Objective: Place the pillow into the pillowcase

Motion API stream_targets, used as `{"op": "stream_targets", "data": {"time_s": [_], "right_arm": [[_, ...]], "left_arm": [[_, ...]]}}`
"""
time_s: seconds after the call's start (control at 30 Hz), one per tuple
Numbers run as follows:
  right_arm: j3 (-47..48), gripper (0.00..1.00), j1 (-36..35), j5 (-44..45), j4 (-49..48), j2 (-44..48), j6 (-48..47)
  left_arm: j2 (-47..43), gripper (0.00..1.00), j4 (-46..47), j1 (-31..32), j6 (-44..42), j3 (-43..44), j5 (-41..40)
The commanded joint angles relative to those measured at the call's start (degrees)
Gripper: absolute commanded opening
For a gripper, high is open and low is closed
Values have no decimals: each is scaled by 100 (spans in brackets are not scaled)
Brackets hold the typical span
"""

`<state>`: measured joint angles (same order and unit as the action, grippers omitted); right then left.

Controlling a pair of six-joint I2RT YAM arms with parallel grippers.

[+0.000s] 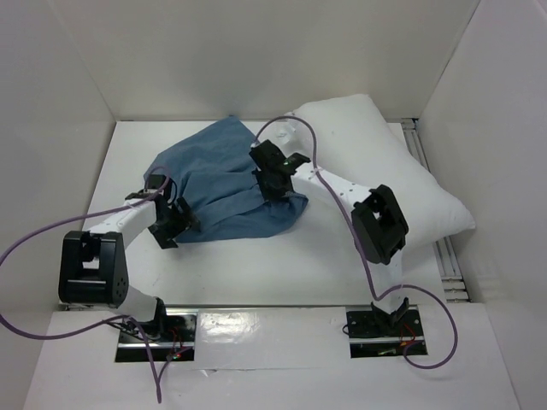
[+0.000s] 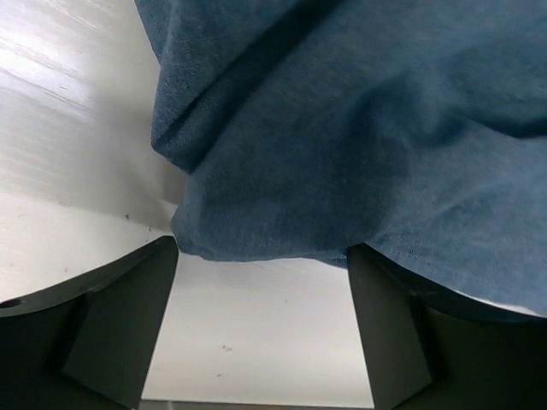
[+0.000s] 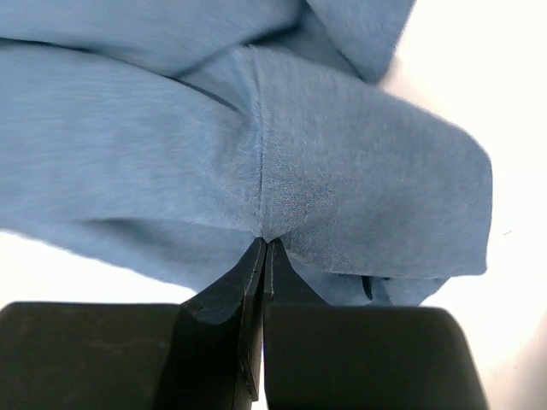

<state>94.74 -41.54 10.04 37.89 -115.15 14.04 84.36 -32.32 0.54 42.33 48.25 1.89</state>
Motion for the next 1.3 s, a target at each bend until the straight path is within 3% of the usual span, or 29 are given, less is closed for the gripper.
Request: {"op": "stream_targets", "data": {"time_s": [0.0,0.07,0.13,0.2,0.23,0.27,0.43,0.6,0.67,0.8,0.93,1.03,1.17,1.2,1.27], "right_arm": [[317,0,93,-519,-291,748,2],[369,0,224,-940,-291,871,63],[492,0,278,-1161,-291,942,63],[756,0,418,-1408,-291,942,63],[852,0,419,-1487,-291,942,63],[940,0,488,-1557,-291,890,63],[1941,0,664,-2181,-291,459,187],[2829,0,778,-3041,-563,344,625],[2831,0,840,-3183,-747,475,783],[1886,0,963,-3097,-949,1299,995],[604,0,1322,-2448,-775,2038,925],[-513,0,1910,-2333,-861,2347,863],[-932,0,2482,-2295,-1162,2139,802],[-740,21,2536,-2401,-970,1868,741],[-115,48,2467,-2411,-461,1768,504]], "left_arm": [[116,91,357,-18,267,-219,119],[273,85,462,-18,346,-219,13],[388,66,463,-89,347,-219,13],[511,35,463,-89,286,8,13],[512,2,402,-141,285,96,13],[512,0,297,-141,285,349,-91],[222,0,-581,-413,4,1562,-706],[-261,0,-986,-686,-321,3309,-831],[-481,0,-1110,-739,-444,3725,-831],[-665,0,-1338,-739,-839,4560,-243],[-868,0,-1733,-423,-1436,4457,294],[-930,0,-1953,-28,-1683,3808,567],[-222,0,-2102,622,-1849,3120,698],[26,22,-2295,876,-1903,3260,594],[474,41,-2699,1167,-1964,3515,261]]}}
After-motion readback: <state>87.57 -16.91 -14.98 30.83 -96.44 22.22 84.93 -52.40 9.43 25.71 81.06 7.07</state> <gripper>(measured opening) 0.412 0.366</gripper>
